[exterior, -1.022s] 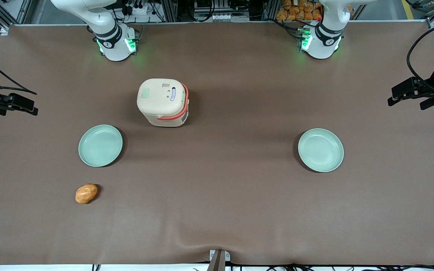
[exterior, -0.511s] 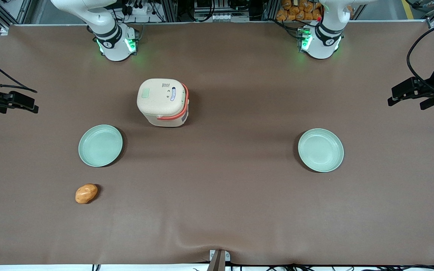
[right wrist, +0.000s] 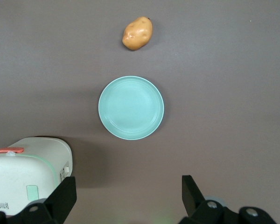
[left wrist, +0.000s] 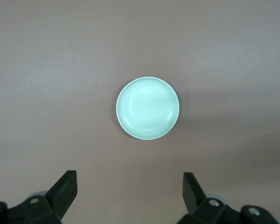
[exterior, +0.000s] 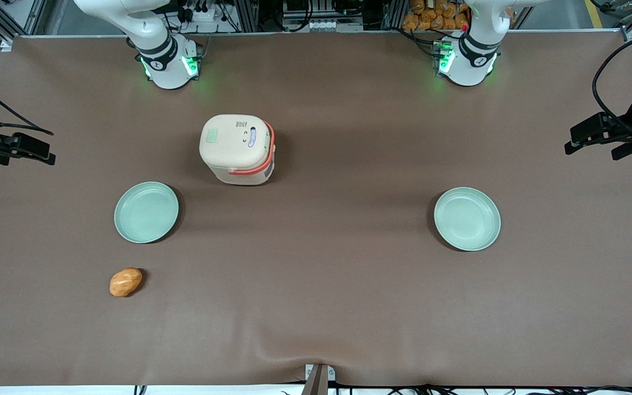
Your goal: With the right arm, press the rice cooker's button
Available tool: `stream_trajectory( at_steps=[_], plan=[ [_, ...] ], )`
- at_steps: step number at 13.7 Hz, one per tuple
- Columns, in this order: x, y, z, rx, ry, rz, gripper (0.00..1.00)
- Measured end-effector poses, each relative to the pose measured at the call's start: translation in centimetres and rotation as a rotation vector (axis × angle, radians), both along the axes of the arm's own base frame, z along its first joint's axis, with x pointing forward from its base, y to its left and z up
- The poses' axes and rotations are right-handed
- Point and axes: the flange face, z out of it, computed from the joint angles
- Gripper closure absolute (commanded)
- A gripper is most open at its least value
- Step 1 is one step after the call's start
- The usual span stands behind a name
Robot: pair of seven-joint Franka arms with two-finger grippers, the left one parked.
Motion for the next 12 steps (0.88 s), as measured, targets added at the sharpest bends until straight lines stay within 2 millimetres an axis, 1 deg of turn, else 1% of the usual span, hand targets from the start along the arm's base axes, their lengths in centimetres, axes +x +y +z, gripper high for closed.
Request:
stream_trajectory(
  at_steps=[6, 8, 9, 10, 11, 12],
  plan=[
    [0.0, 0.2, 0.0, 0.004, 0.001, 0.003, 0.0],
    [0.0, 0.6, 0.0, 0.016, 0.0, 0.005, 0.0],
    [0.0, 1.2, 0.0, 0.019, 0.003, 0.004, 0.05],
    [0.0, 2.3, -0.1, 0.021, 0.01, 0.0, 0.2],
    [-0.1, 4.0, -0.2, 0.021, 0.024, -0.003, 0.34],
    [-0.5, 6.5, -0.3, 0.017, 0.049, 0.01, 0.47]
  ],
)
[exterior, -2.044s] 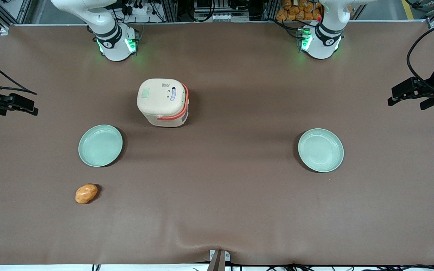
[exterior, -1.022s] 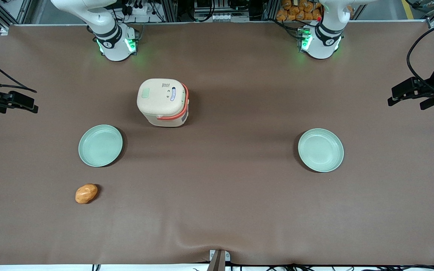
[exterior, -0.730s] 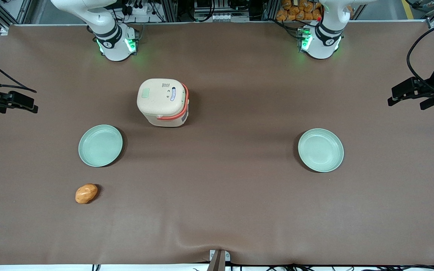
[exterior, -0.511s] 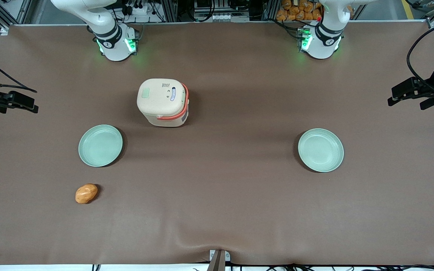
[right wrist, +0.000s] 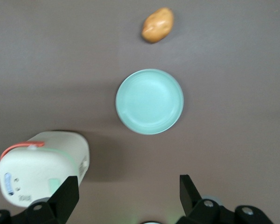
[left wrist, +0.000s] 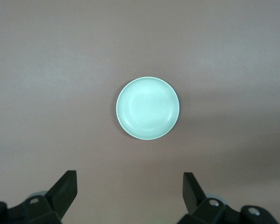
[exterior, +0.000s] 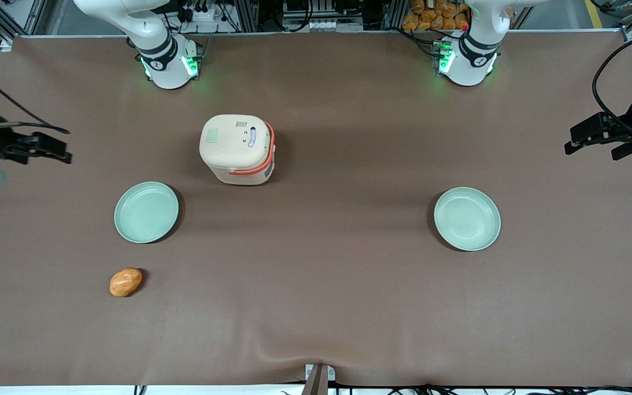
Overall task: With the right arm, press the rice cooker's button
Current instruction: 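Move the right gripper over the cream rice cooker's lid button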
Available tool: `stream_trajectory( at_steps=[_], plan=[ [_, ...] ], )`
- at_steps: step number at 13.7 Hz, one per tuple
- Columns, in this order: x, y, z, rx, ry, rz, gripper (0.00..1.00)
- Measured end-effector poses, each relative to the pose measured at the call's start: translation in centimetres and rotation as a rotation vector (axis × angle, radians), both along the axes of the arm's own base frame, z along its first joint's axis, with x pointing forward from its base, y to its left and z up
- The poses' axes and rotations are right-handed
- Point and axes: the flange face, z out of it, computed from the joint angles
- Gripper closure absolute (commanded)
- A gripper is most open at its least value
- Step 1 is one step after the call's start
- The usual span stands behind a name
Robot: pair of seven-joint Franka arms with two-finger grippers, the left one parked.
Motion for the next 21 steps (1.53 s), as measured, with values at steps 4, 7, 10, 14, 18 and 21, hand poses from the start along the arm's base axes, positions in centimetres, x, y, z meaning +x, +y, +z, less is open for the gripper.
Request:
stream_trajectory(
  at_steps=[4, 7, 10, 14, 18, 21],
  plan=[
    [-2.4, 8.4, -0.7, 0.012, 0.116, 0.106, 0.61],
    [-3.8, 13.0, -1.8, 0.027, 0.154, 0.128, 0.64],
    [-4.8, 16.2, -4.2, 0.015, 0.172, 0.139, 0.68],
    [-5.7, 16.3, -8.7, 0.004, 0.224, 0.133, 0.72],
    [-7.2, 17.1, -13.4, 0.025, 0.269, 0.132, 0.72],
    [-8.5, 18.6, -15.7, 0.02, 0.275, 0.159, 0.72]
  ],
)
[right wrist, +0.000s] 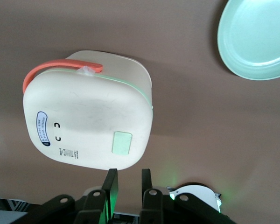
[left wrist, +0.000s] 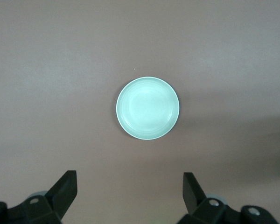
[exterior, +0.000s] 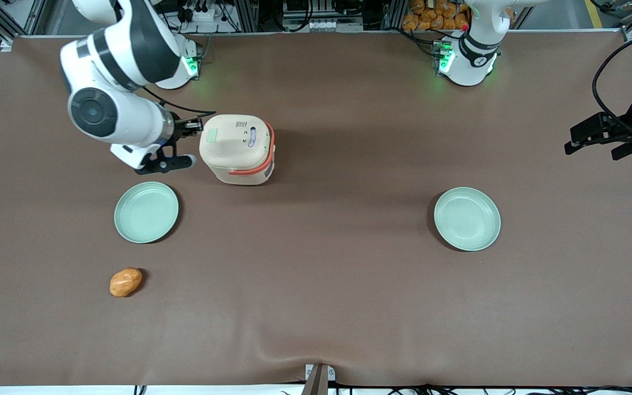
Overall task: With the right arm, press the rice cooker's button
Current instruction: 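Move the right gripper over the cream rice cooker's lid button, then press down on the rice cooker's lid release button with the right gripper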
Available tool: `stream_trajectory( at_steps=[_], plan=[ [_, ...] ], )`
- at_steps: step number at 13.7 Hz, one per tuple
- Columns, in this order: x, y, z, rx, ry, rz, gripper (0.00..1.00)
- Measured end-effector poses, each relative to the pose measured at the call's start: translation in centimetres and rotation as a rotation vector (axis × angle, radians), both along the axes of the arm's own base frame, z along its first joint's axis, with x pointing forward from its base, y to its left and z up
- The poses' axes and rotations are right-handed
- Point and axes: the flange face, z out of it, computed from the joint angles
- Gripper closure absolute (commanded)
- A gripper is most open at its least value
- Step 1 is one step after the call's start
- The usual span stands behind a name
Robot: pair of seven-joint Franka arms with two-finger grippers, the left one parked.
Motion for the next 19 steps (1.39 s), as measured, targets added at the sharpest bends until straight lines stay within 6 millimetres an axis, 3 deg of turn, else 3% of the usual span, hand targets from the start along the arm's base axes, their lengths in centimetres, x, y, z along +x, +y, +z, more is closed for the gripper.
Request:
stream_trajectory(
  at_steps=[3, 7, 12, 19],
  plan=[
    [-0.9, 0.6, -2.0, -0.004, 0.004, 0.01, 0.73],
    [-1.9, 1.0, -4.0, -0.013, 0.021, 0.022, 0.82],
    [-3.6, 1.7, -6.8, -0.022, 0.033, 0.041, 0.82],
    [-4.0, 1.8, -7.7, -0.024, 0.033, 0.044, 0.87]
  ],
)
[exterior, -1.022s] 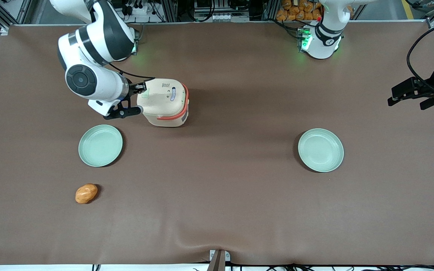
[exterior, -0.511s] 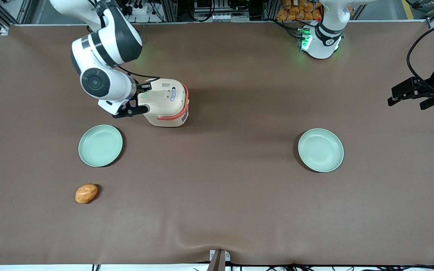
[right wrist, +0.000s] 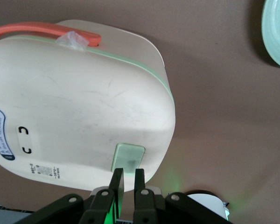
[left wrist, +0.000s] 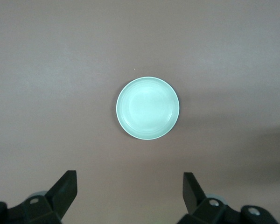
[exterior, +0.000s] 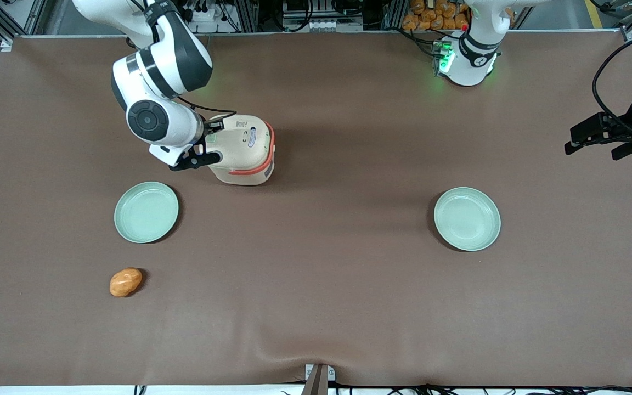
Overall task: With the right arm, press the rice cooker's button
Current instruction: 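Press down on the rice cooker's lid release button with the right gripper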
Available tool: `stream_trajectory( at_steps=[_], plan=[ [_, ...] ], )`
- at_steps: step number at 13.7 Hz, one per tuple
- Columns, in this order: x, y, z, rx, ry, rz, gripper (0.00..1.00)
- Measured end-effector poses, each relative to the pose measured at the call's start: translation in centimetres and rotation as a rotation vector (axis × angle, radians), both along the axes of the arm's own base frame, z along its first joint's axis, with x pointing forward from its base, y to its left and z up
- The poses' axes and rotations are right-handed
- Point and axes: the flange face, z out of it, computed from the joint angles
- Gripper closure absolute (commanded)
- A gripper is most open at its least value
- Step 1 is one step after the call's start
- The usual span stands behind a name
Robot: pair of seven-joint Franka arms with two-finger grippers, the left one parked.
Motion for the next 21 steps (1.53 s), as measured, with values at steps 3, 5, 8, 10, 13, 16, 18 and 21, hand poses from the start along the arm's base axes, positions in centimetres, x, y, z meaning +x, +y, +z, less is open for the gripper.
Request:
stream_trajectory(
  at_steps=[3, 5, 8, 10, 13, 16, 18, 21],
  plan=[
    [-0.2, 0.0, -0.5, -0.001, -0.001, -0.001, 0.9],
    [-0.2, 0.0, -0.6, 0.0, -0.003, 0.0, 0.91],
    [-0.1, 0.2, -0.8, 0.0, -0.006, 0.001, 0.92],
    [-0.1, 0.3, -0.9, 0.001, -0.008, 0.003, 0.92],
    [-0.1, 0.4, -1.3, 0.004, -0.017, 0.003, 0.92],
    [-0.2, 0.4, -1.3, 0.005, -0.021, 0.002, 0.92],
    [-0.2, 0.4, -1.3, 0.006, -0.021, 0.002, 0.92],
    [-0.2, 0.4, -1.1, 0.006, -0.021, 0.003, 0.88]
  ],
)
